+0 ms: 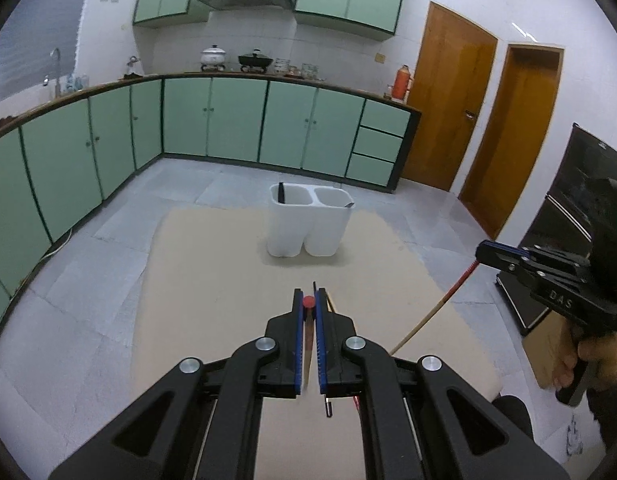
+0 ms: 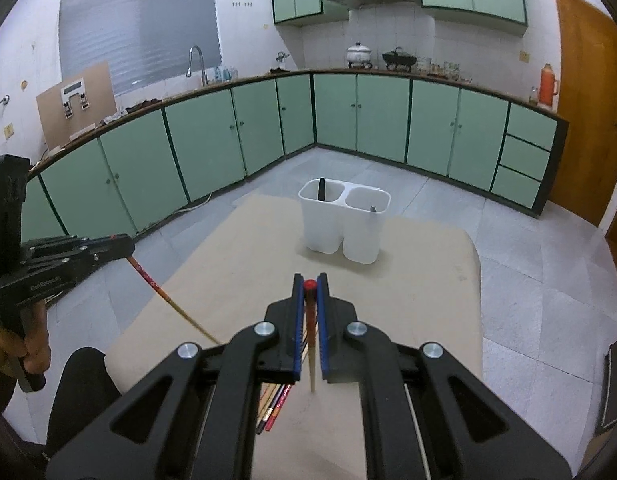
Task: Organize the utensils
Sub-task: 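Carry the chopsticks to the white holder and open both tools to drop them in, then withdraw both tools from the holder back toward the remaining chopsticks, then grasp the black chopstick with the left tool while the right tool grasps a red-patterned chopstick, then lift the black chopstick with the left tool while the right tool lifts the red-patterned one, then open both tools above the white holder to drop the chopsticks in, then withdraw both open tools back toward the remaining chopsticks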
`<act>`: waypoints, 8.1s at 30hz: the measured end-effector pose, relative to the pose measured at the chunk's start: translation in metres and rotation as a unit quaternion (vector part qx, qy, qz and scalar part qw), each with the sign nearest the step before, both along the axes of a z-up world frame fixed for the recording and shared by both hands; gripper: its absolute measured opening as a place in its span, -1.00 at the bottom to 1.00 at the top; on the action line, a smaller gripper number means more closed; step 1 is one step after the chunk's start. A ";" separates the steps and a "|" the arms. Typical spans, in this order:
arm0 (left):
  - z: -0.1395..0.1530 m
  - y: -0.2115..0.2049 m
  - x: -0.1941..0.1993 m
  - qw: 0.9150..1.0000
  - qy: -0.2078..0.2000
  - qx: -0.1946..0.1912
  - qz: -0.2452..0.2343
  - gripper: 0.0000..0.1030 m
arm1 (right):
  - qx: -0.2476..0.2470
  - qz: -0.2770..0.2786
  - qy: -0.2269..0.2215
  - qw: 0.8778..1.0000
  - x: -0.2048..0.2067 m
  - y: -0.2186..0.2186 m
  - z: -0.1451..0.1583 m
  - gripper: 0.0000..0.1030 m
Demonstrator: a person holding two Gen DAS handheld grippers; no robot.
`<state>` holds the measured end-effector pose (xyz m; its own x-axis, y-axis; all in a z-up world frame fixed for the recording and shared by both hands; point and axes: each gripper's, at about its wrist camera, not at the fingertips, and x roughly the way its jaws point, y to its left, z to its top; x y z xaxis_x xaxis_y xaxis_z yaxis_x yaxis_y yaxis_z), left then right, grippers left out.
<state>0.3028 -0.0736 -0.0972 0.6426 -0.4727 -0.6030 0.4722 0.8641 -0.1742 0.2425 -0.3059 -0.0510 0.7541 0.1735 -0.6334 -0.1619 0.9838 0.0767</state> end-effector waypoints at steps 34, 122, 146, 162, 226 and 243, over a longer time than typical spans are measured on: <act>0.099 -0.114 0.238 0.992 -0.125 0.002 0.018 -0.89 | -0.031 -0.054 -0.032 0.998 0.234 -0.045 0.085 -0.90; -0.209 -0.043 -0.040 0.995 0.014 0.083 0.044 -0.87 | 0.010 -0.122 0.052 0.991 -0.065 0.006 -0.222 -0.90; -0.038 -0.007 -0.049 0.998 -0.034 0.034 0.041 -0.87 | 0.000 -0.055 -0.065 0.996 -0.079 0.012 -0.027 -0.91; 0.006 -0.012 0.011 0.999 -0.003 0.037 -0.014 -0.87 | -0.014 -0.007 -0.010 1.000 -0.009 -0.001 0.016 -0.91; 0.018 -0.015 0.074 0.991 -0.127 0.021 0.025 0.41 | 0.007 -0.064 -0.052 0.997 0.007 -0.040 -0.047 -0.42; -0.139 0.017 -0.056 0.997 -0.041 0.033 0.047 0.41 | -0.040 -0.003 0.057 0.998 -0.085 0.075 -0.214 -0.41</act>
<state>0.2463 -0.0571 -0.2362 0.7309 -0.3681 -0.5747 0.3982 0.9139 -0.0789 0.1579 -0.2310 -0.2652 0.6774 0.1141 -0.7267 -0.1501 0.9886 0.0153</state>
